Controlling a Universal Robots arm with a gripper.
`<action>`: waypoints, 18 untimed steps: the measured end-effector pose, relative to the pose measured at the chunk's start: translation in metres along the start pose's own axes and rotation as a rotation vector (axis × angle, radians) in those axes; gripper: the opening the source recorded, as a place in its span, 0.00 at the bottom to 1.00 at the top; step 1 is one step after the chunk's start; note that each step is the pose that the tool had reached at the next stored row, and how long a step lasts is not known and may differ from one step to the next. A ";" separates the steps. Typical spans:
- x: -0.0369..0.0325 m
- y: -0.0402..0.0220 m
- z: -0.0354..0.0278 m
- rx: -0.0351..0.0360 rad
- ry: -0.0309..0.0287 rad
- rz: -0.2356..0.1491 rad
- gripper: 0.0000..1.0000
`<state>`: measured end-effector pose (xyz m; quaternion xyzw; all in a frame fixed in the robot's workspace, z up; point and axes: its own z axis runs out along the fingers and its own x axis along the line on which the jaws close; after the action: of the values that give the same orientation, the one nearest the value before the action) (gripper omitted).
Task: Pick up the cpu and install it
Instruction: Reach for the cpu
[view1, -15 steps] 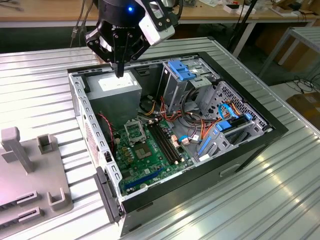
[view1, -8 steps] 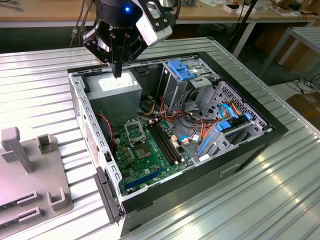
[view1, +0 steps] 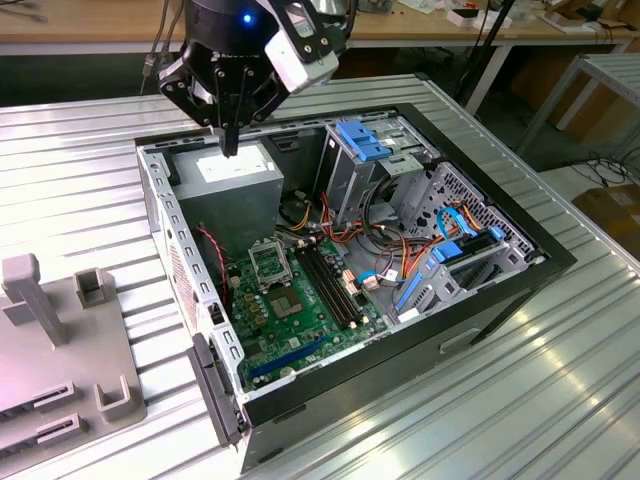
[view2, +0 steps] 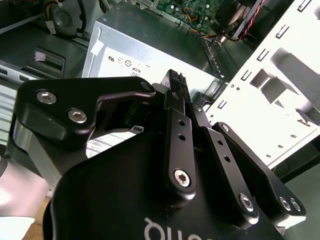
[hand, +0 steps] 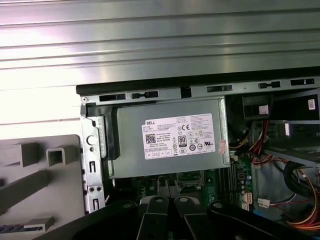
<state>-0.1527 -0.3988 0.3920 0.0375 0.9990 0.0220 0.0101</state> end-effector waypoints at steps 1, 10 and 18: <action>0.0008 -0.0001 0.0000 0.0000 0.0000 0.000 0.11; 0.0067 -0.0005 0.0000 0.0000 0.0000 0.000 0.11; 0.0118 -0.0009 0.0000 0.0000 0.0001 0.000 0.11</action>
<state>-0.1646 -0.3988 0.3917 0.0375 0.9990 0.0220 0.0101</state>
